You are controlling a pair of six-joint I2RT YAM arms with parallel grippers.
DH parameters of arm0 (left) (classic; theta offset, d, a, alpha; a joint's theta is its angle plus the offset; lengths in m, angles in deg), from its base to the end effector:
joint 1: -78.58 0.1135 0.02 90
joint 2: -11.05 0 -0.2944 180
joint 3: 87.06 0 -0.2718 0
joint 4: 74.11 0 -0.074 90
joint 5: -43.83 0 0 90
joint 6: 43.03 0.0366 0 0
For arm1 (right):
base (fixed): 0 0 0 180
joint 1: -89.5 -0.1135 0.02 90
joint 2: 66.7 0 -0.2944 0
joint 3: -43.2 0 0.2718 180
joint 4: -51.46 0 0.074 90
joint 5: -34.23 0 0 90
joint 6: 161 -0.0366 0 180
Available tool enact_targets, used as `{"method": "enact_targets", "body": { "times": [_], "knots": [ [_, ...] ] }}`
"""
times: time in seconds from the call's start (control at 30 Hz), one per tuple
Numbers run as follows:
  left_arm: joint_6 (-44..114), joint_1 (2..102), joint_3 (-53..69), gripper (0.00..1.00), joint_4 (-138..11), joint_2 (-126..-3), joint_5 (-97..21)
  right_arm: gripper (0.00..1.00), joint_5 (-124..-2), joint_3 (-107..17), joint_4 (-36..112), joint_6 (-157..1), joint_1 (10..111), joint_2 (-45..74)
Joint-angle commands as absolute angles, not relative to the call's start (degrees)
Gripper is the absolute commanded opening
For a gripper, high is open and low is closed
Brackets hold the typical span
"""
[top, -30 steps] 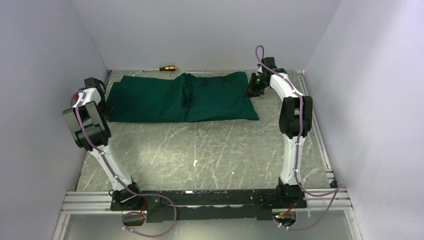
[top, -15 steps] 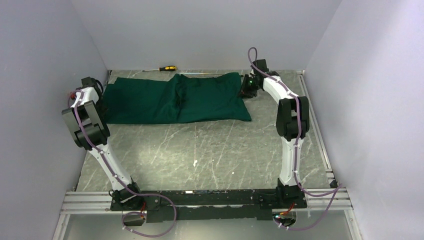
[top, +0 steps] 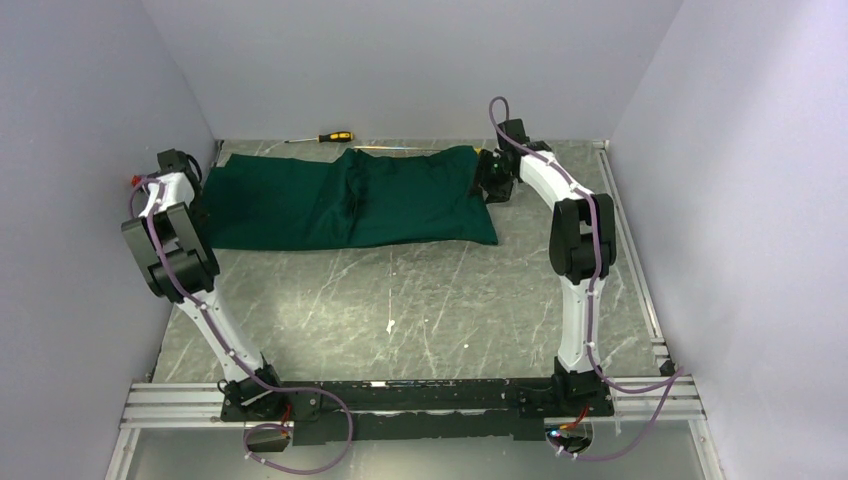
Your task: Open and lay out the surgical kit
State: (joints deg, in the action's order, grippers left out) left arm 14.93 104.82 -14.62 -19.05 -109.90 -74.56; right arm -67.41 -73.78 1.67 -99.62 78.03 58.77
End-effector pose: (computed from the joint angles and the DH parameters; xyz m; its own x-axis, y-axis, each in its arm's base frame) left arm 0.4182 0.2255 0.2043 -0.4177 -0.7262 -0.5460 -0.9051 0.3853 0.1800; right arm 0.5056 0.1101 0.2197 -0.8749 0.3012 -0.3793 0.1371 0.9051 0.4025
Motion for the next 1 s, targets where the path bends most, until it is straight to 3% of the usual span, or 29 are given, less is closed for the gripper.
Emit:
{"method": "enact_targets", "body": {
  "times": [0.0, 0.23, 0.43, 0.67, 0.97],
  "knots": [
    [16.38, 101.97, -14.59, 0.55, -22.16, -101.57, -77.70, 0.64, -60.59, -79.94, -4.37, -99.21, 78.11, 53.93],
    [15.51, 97.22, -11.53, 0.62, -22.25, -95.63, -73.25, 0.71, -55.10, -84.34, -4.40, -97.43, 74.59, 50.67],
    [19.85, 96.25, -7.68, 0.68, -29.14, -95.50, -53.74, 0.73, -47.92, -85.31, 1.73, -82.16, 59.60, 50.46],
    [22.39, 96.18, -10.35, 0.66, -29.88, -102.23, -40.13, 0.76, -40.03, -80.00, 9.78, -68.53, 43.90, 50.66],
    [20.84, 96.16, -3.86, 0.59, -30.26, -103.91, -51.98, 0.76, -28.39, -80.63, 16.84, -65.63, 31.25, 57.15]
  ]
}}
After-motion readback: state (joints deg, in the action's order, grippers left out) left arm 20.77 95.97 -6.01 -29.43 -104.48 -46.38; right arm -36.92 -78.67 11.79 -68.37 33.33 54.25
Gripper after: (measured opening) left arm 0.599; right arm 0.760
